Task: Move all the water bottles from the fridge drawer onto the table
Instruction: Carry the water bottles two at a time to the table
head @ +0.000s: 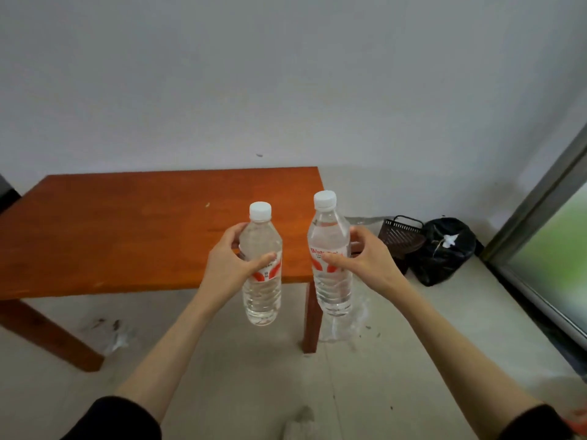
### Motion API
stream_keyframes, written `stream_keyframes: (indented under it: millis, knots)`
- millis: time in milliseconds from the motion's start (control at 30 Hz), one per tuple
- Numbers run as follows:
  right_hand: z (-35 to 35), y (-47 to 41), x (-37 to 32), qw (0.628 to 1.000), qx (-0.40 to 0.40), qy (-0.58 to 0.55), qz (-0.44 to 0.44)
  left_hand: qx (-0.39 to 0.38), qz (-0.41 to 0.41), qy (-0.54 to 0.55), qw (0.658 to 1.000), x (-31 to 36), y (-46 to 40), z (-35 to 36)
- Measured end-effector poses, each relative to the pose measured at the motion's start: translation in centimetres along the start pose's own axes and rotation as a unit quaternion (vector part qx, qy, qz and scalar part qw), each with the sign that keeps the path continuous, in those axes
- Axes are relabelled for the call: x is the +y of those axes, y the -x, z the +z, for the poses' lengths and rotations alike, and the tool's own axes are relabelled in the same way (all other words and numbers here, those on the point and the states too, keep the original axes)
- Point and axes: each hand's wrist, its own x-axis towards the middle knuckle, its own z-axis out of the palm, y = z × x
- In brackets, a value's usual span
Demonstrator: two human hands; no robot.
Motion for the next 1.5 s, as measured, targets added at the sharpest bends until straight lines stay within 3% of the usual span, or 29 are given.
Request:
stream_keyframes:
  millis: [400, 833, 1200, 1500]
  knots:
    - [3.5, -22.9, 1.4, 0.996, -0.079, 0.047, 0.012, 0.041, -0.078, -0.016, 0.996, -4.1, -19.0, 0.5]
    - [14.0, -42.8, 3.3, 0.988, -0.115, 0.079, 0.069, -0.056, -0.108, -0.054, 0.991, -13.2, -39.0, -1.0]
    - [20.6, -58.6, 6.3, 0.986, -0.104, -0.003, 0.127, -0.103, -0.083, -0.053, 0.99, -20.3, -55.7, -1.3]
    - [22.0, -63.6, 7.0, 0.979, -0.134, -0.08, 0.13, -0.12, -0.059, -0.033, 0.991, -22.5, -61.1, -0.7]
